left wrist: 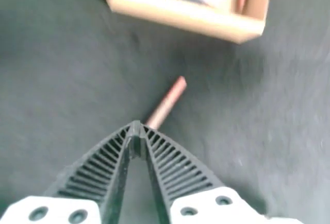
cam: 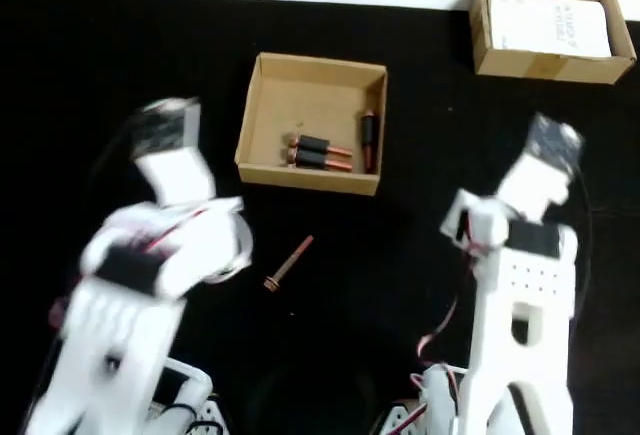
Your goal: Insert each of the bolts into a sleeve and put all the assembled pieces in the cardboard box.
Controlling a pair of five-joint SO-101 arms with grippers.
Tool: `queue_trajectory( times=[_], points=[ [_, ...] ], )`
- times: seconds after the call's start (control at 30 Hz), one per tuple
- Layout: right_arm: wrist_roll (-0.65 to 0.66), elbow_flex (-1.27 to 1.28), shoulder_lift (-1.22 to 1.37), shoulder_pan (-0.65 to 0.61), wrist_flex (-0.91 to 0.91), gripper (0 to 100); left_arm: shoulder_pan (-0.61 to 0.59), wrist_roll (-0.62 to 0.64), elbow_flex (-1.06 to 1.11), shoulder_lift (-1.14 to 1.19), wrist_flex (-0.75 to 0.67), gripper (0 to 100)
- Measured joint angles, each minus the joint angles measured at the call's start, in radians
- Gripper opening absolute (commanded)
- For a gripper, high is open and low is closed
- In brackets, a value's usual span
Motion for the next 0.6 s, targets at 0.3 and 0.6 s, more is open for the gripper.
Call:
queue_trajectory(
  times=[0.3,0.6],
  points=[
    [0.000,0.440,-0.226,0.186,-0.396,0.6,0.198,0.152,-0.239,0.647,0.006,1],
    [0.000,0.563,-0.299,0.244,-0.506,0.6,0.261,0.221,-0.423,1.013,0.110,1]
  ],
)
